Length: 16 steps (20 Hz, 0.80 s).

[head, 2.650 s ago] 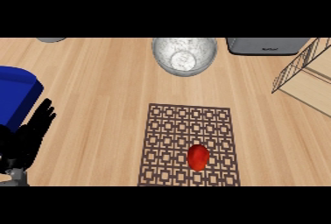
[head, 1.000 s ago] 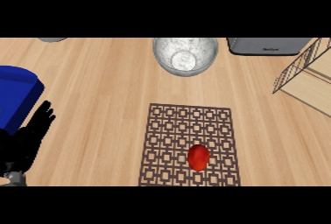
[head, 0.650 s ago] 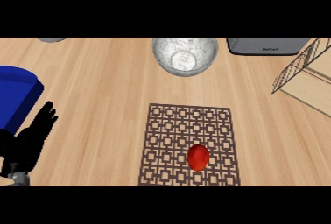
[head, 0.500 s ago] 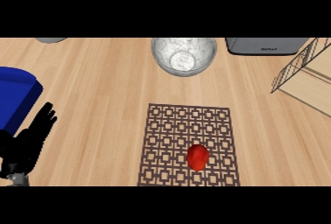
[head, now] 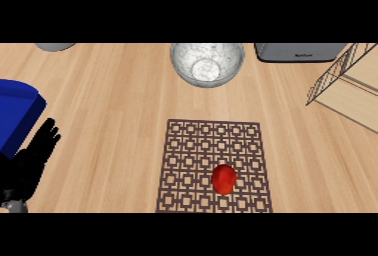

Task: Pick the croissant from the placemat and place it in the tiered shelf

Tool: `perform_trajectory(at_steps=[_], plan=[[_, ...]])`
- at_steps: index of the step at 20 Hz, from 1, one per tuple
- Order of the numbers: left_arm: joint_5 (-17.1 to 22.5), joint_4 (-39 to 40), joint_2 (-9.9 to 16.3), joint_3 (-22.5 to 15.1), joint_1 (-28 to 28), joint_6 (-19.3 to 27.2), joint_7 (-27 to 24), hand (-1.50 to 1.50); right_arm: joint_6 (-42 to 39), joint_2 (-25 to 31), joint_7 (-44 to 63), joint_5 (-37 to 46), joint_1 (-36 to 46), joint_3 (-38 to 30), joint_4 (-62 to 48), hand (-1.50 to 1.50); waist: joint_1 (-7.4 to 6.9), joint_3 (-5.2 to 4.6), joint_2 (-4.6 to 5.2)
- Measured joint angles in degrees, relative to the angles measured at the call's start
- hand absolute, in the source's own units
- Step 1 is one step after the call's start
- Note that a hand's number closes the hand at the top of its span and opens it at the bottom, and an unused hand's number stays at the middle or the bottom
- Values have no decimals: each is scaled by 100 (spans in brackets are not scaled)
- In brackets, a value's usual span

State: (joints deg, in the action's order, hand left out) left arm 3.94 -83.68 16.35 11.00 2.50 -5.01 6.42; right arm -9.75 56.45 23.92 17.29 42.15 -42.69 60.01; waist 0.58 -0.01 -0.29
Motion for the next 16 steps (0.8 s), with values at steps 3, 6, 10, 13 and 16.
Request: perform_trajectory(at_steps=[3, 6, 10, 13, 16], plan=[[-4, 9, 8, 68, 91, 11, -63, 0, -377, 354, 172, -400, -323, -563, 289, -150, 76, -1, -18], [-3, 7, -33, 94, 141, 38, -92, 0, -748, 826, 422, -663, -672, -1149, 418, -150, 125, -1, -25], [29, -89, 1, 166, 180, 61, 34, 0, -1500, 1447, 602, -927, -1314, -2113, 292, -150, 242, 3, -47], [37, -29, 19, 249, 274, 49, -81, 0, -2218, 1877, 584, -1059, -1848, -2897, 6, -150, 329, 7, -59], [50, -5, 40, 308, 304, 44, -96, 0, -2880, 2255, 502, -1107, -2336, -3748, -307, -150, 399, 10, -69]])
